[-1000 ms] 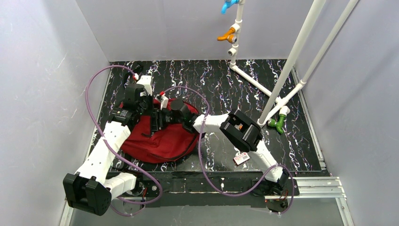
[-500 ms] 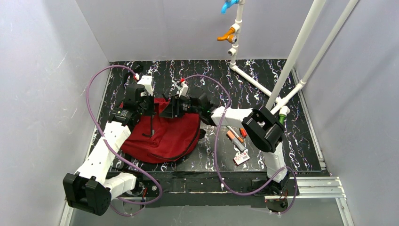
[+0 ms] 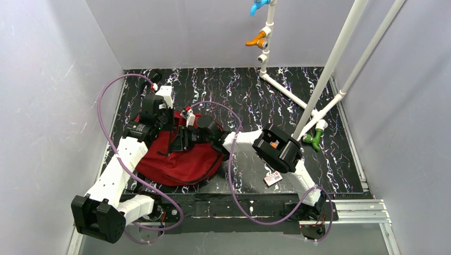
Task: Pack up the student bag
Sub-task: Pick up the stationery from the center of the board.
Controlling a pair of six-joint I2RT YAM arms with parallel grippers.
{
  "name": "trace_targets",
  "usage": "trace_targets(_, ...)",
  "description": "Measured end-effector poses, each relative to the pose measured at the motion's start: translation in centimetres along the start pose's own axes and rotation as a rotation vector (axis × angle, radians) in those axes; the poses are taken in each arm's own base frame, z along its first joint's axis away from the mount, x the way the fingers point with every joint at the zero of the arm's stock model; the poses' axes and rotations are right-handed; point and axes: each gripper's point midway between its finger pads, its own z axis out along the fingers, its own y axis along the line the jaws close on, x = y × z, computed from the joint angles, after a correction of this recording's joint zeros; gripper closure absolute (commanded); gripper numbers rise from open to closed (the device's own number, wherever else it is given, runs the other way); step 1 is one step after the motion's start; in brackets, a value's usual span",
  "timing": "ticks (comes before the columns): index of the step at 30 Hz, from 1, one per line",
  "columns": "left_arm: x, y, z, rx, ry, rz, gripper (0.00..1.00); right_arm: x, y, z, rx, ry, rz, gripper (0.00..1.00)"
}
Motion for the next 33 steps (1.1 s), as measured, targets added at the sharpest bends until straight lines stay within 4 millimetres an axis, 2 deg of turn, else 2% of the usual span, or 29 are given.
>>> trace_targets(5,0.0,0.0,0.0,0.001,0.000,0.000,1.00,-0.4,-0.3,-0.4,0.022,0.002,0.000,0.55)
trace_targets(8,0.0,0.0,0.0,0.001,0.000,0.000,1.00,-1.5,-0.7,-2.6,0.104,0.002,-0.026,0.47)
trace_targets(12,0.0,0.0,0.0,0.001,0.000,0.001,1.00,-4.1,-1.4,-8.2,0.274,-0.033,-0.080,0.25)
trace_targets(14,0.0,0.0,0.0,0.001,0.000,0.001,1.00,-5.6,-1.3,-12.3,0.381,-0.061,-0.136,0.05)
trace_targets(16,0.0,0.0,0.1,0.001,0.003,0.001,1.00,-6.6,-0.7,-15.6,0.465,-0.088,-0.190,0.02)
trace_targets(18,0.1,-0.1,0.2,0.001,0.006,0.001,1.00,-6.6,0.0,-18.4,0.538,-0.094,-0.249,0.02)
trace_targets(22,0.2,-0.1,0.2,0.004,0.009,0.002,1.00,-5.4,-0.3,-24.9,0.774,-0.130,-0.262,0.01)
trace_targets(25,0.2,-0.2,0.2,0.009,0.010,0.002,1.00,-3.1,-2.1,-30.1,0.958,-0.179,-0.160,0.02)
trace_targets(26,0.2,-0.2,0.2,0.011,0.011,0.002,1.00,-1.6,-3.0,-31.9,1.015,-0.194,-0.097,0.02)
trace_targets(29,0.2,-0.3,0.2,0.012,0.012,0.002,1.00,2.5,-5.2,-35.3,1.118,-0.231,0.081,0.02)
trace_targets(31,0.2,-0.3,0.2,0.012,0.013,0.002,1.00,5.9,-6.5,-37.0,1.171,-0.247,0.222,0.02)
trace_targets(33,0.3,-0.3,0.3,0.014,0.014,0.002,1.00,8.4,-7.4,-38.4,1.218,-0.275,0.337,0.02)
